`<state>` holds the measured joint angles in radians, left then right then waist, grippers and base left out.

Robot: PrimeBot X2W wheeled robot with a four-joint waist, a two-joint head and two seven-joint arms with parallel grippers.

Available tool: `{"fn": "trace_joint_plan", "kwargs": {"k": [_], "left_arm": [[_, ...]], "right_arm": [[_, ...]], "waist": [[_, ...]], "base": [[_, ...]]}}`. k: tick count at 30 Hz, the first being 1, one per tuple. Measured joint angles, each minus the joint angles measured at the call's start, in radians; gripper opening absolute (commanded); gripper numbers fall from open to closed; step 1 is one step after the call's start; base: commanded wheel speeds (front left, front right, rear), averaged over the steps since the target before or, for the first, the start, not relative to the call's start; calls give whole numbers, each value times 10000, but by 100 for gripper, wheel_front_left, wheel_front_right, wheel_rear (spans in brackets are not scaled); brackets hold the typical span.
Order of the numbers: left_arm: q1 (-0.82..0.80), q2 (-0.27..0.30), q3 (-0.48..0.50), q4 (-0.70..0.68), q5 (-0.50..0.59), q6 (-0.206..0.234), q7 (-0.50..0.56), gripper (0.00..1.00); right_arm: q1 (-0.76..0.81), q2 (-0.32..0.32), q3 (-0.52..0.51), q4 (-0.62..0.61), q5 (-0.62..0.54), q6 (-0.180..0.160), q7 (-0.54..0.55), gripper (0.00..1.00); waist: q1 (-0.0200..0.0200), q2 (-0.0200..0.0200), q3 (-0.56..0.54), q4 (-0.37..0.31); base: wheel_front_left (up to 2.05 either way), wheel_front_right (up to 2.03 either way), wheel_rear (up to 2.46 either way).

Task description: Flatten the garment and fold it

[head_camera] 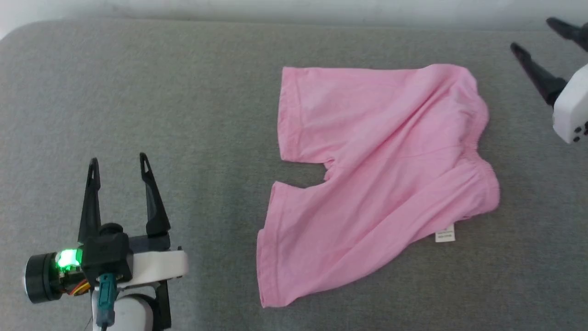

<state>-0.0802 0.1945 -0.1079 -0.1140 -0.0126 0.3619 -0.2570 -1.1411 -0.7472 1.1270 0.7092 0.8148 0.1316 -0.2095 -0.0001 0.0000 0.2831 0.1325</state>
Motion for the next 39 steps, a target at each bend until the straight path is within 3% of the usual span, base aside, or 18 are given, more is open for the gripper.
{"fn": "trace_joint_plan", "kwargs": {"k": [3, 8, 13, 18, 31, 32, 33, 39], "left_arm": [[176, 17, 0, -46, 29, 10, 0, 100], [296, 17, -36, -46, 31, 12, 0, 100], [337, -2, -138, -25, 31, 12, 0, 100], [308, -44, -242, -6, 29, 10, 0, 100], [-112, -86, -320, 144, 29, -17, 0, 100], [-112, -86, -328, 178, 29, -17, 0, 100], [-112, -86, -328, 217, 29, -17, 0, 100], [-96, 23, -328, 414, 29, -155, 0, 100]], "right_arm": [[142, -777, 412, -1607, 163, 2, 1139, 100], [374, -2180, 1093, -4591, 1246, 2, 4255, 100], [742, -2974, 1350, -6282, 1996, 0, 6550, 100], [1343, -2746, 1386, -6243, 2468, 0, 6966, 100], [2162, -832, 1411, -4107, 2401, -4, 6502, 100], [2209, -821, 1392, -4117, 2364, -4, 6527, 44], [2221, -819, 1379, -4132, 2324, -4, 6541, 0], [2647, -1011, 1476, -4493, 2144, 0, 5839, 0]], "waist": [[-1, 0, -275, -300], [-2, 0, -642, -633], [-1, 0, -740, -691], [1, 0, -546, -562], [3, 0, 129, -294], [3, 0, 129, -288], [2, 0, 116, -290], [2, 0, -227, -382]], "base": [[0, 0, 0], [0, 0, 0], [0, 0, 0], [0, 0, 0], [0, 0, 0], [0, 0, 0], [0, 0, 0], [0, 0, 0]]}}
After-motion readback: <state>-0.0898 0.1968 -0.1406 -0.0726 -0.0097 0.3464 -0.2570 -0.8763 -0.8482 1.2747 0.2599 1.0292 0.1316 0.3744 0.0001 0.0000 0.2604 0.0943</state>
